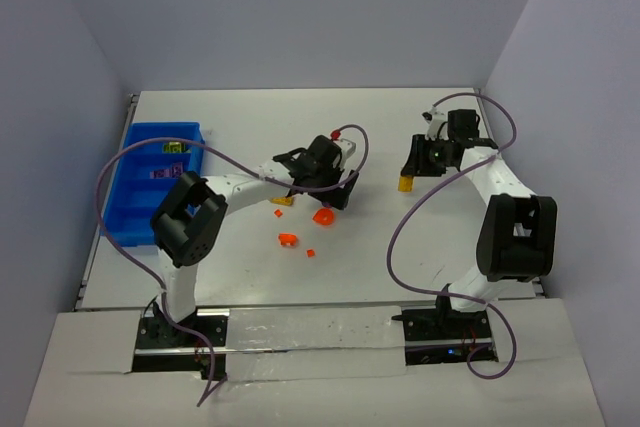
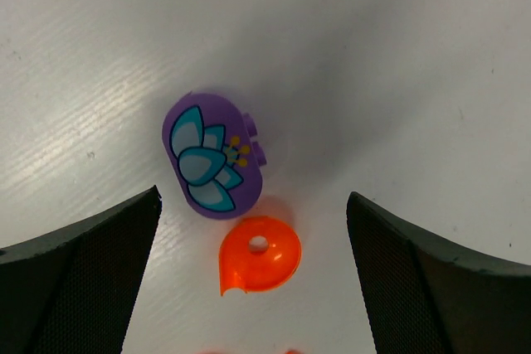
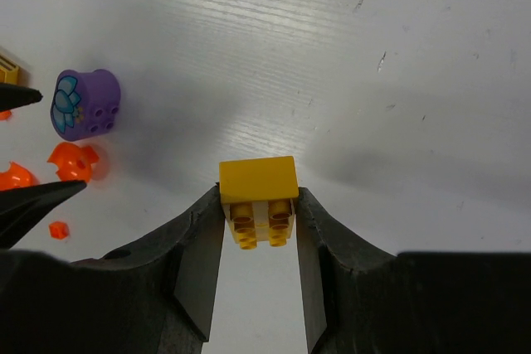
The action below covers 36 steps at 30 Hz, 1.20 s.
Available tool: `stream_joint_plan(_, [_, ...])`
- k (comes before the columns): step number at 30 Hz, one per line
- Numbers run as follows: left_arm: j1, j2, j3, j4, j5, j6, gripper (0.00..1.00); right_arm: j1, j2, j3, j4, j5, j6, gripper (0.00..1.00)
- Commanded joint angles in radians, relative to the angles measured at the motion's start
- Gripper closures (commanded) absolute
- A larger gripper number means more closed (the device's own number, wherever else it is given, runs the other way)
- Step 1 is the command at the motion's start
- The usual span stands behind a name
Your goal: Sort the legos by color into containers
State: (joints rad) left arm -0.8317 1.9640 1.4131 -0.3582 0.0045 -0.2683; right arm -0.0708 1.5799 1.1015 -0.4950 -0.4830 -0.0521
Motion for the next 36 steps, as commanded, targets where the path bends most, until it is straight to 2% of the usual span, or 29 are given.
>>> stream_joint_plan(1, [-0.007, 0.046, 0.097, -0.030, -0.049, -0.020, 0.01, 0.002, 0.001, 0.042, 0.001, -0.023, 0.006, 1.00])
stream_joint_plan(16, [-0.003, 0.138, 0.150, -0.044, -0.112, -0.014, 0.29, 0.002, -0.002, 0.042, 0.001, -0.025, 0.008, 1.00])
stream_joint_plan(17, [0.000, 0.136, 0.146, -0.036, -0.122, -0.011, 0.33, 0.002, -0.004, 0.040, 0.002, -0.025, 0.006, 1.00])
stream_joint_plan(18, [0.000, 0.135, 0.142, -0.033, -0.124, -0.011, 0.34, 0.002, -0.006, 0.040, 0.003, -0.025, 0.006, 1.00])
stream_joint_plan(21, [0.028, 0.119, 0.142, -0.029, -0.136, -0.015, 0.49, 0.003, -0.006, 0.037, 0.005, -0.026, 0.007, 1.00])
stream_joint_plan(23, [0.051, 0.098, 0.150, -0.031, -0.121, -0.015, 0.55, 0.006, -0.004, 0.037, 0.006, -0.032, 0.010, 1.00])
stream_joint_plan(26, [0.145, 0.010, 0.143, -0.039, -0.017, -0.017, 0.70, 0.030, -0.012, 0.043, 0.009, -0.032, 0.011, 1.00])
stream_joint_plan(27, [0.181, -0.032, 0.131, -0.039, -0.003, -0.013, 0.71, 0.041, -0.014, 0.043, 0.011, -0.033, 0.011, 1.00])
stream_joint_plan(29, [0.314, -0.134, 0.094, -0.042, 0.143, 0.007, 0.79, 0.067, -0.017, 0.052, 0.016, -0.032, 0.012, 1.00])
stream_joint_plan(33, [0.496, -0.365, 0.020, -0.099, 0.333, 0.125, 0.82, 0.168, -0.001, 0.091, 0.011, -0.019, 0.007, 1.00])
stream_joint_plan(36, [0.628, -0.477, -0.017, -0.146, 0.373, 0.222, 0.83, 0.217, 0.011, 0.114, 0.009, 0.003, 0.003, 1.00])
